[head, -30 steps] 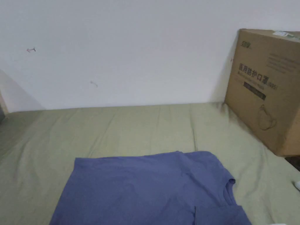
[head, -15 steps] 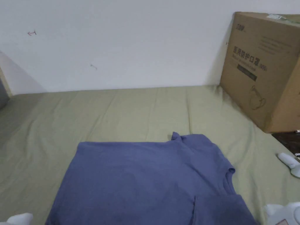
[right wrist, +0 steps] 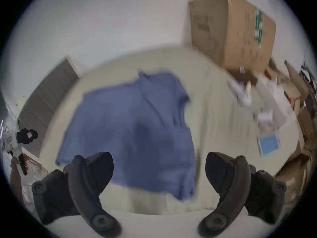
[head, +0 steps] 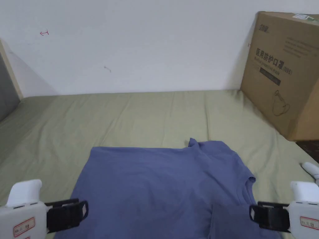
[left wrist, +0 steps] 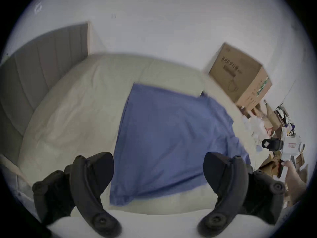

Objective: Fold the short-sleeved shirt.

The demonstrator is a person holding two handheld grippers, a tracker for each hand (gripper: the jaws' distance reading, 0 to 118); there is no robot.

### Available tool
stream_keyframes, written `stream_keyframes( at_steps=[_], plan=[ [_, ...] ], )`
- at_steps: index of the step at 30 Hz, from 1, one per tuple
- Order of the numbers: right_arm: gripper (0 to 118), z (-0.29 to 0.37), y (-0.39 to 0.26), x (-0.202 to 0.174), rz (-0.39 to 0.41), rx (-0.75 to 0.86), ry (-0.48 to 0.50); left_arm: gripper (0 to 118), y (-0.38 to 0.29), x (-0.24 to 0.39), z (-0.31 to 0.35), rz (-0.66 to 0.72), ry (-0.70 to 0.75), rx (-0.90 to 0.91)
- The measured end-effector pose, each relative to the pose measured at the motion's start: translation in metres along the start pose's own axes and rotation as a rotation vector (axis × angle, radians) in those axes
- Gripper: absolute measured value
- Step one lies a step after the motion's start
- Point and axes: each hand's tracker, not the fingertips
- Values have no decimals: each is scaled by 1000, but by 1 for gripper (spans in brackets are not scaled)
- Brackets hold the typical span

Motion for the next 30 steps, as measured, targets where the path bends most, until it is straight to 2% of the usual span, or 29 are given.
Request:
stream_keyframes(
  at_steps=[3,5,7,8,9,10,11,12,14,16,19,22,24,27,30],
  plan=[
    [108,24,9,-30,27,300,71,103,6,31,21,-53,3,243],
    [104,34,12,-48,32,466,80,85,6,33,23,-76,-4,383],
    [103,42,12,-61,40,599,105,80,5,46,29,-76,12,481],
    [99,45,12,-67,50,643,103,69,4,48,30,-63,30,513],
    [85,45,14,-71,64,662,80,47,3,53,31,-62,58,532],
    [45,45,17,-78,84,667,46,11,3,58,31,-67,84,556],
    [8,44,20,-83,101,670,-1,1,3,62,30,-82,116,559],
    [0,43,22,-86,104,676,-28,1,4,62,30,-90,94,569],
    [0,40,28,-84,77,646,64,0,9,64,27,-115,34,556],
    [0,40,32,-90,64,643,20,0,11,70,28,-147,70,555],
    [0,38,38,-82,39,640,2,1,22,65,30,-138,52,533],
    [0,34,42,-73,4,579,14,4,56,45,30,-76,-8,355],
    [0,29,41,-68,-18,532,29,4,81,22,20,-11,-67,139],
    [0,20,35,-59,-52,472,41,4,81,-25,-13,145,-50,-240],
    [0,14,26,-51,-71,420,51,4,46,-57,-42,67,77,-385]
  ],
)
